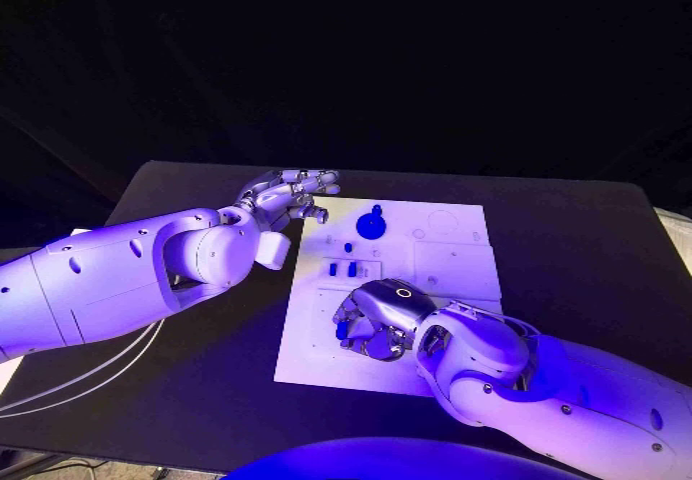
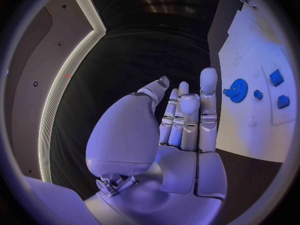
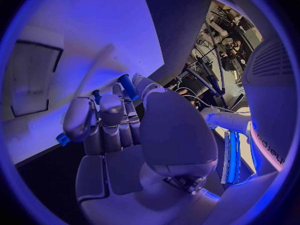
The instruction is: Assemble the parts on the task board
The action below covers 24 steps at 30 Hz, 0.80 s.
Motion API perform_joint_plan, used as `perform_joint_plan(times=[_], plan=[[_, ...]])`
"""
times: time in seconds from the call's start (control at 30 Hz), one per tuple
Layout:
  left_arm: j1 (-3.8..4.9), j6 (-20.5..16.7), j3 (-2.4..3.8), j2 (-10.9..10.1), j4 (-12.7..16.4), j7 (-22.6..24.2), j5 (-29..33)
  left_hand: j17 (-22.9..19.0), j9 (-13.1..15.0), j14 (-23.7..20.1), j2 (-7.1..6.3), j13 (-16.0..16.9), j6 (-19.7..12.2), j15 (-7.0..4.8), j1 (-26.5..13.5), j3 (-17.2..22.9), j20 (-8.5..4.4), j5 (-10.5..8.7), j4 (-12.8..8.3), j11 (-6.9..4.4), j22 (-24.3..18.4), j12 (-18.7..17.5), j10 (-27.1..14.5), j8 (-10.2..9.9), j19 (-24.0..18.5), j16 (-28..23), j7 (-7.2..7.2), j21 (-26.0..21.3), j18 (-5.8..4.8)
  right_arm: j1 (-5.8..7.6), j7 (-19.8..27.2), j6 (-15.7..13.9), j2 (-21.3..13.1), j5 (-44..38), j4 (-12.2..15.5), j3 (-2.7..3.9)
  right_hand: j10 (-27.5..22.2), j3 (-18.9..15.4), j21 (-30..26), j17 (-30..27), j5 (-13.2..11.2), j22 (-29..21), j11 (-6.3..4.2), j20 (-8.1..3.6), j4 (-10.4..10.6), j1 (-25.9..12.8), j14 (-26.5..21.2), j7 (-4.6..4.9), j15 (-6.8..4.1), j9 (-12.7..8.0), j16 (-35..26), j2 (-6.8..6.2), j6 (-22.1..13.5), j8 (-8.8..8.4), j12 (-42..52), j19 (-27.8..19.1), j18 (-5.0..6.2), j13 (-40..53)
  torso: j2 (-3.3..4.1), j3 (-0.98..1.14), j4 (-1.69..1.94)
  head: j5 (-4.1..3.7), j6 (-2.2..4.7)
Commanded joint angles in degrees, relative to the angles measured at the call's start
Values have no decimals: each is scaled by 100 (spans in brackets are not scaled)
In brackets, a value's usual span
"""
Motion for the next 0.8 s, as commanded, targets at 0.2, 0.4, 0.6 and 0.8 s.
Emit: perform_joint_plan(times=[0.2, 0.4, 0.6, 0.8], plan=[[1, 145, 3, -1, 2, -22, -6, -17, -1, -15, 6, 6, -52, 22, 63, -39, 30, 9, 15, -8, -15, 22, -42, 6, 8, 5, 13, -38, 102, -32, 100, -1040, -118, 156, 171, 5, -493, -705, -86, -87, 124, -103, 94, 83, 54, 175, 1, -67, 111, -3, -72, -44, -398, -18, 80, -51, -18, 11, 2, 10, -3, -25, 31], [1, 166, 1, -19, -13, -39, -6, -28, -2, -21, 4, 6, -63, 26, 53, -57, 33, 2, 25, -2, -20, 31, -58, 9, 8, 4, 18, -45, 102, -57, 287, -1369, -566, 758, 600, 197, -287, -888, -99, -150, 196, -121, 36, 56, 66, 300, -14, -48, 72, 15, -115, 39, -324, 3, 285, -51, -11, 28, -18, 4, -28, -74, 81], [0, 176, -10, -38, -19, -46, -6, -36, -2, -25, 4, 7, -68, 28, 48, -67, 34, -5, 30, 0, -24, 37, -64, 11, 7, 2, 19, -52, 103, 63, 351, -1314, -1331, 2564, 874, 370, 276, -813, 91, 64, 345, 152, -31, -11, 74, 413, 71, 123, 7, 64, 100, 234, 53, 124, 576, 123, -70, 51, -48, -7, -76, -104, 208], [0, 184, -38, -63, -29, -55, -28, -36, -2, -25, 4, 7, -68, 28, 48, -67, 34, -5, 30, 0, -24, 37, -64, 11, 7, 2, 19, -52, 103, 134, 113, -1442, -2168, 3385, 1068, 412, 1096, -816, 369, 541, 454, 537, -190, -87, 206, 267, 196, 61, -99, 46, 567, 254, 122, 116, 977, 342, -143, 251, -82, 13, -173, -246, 285]])
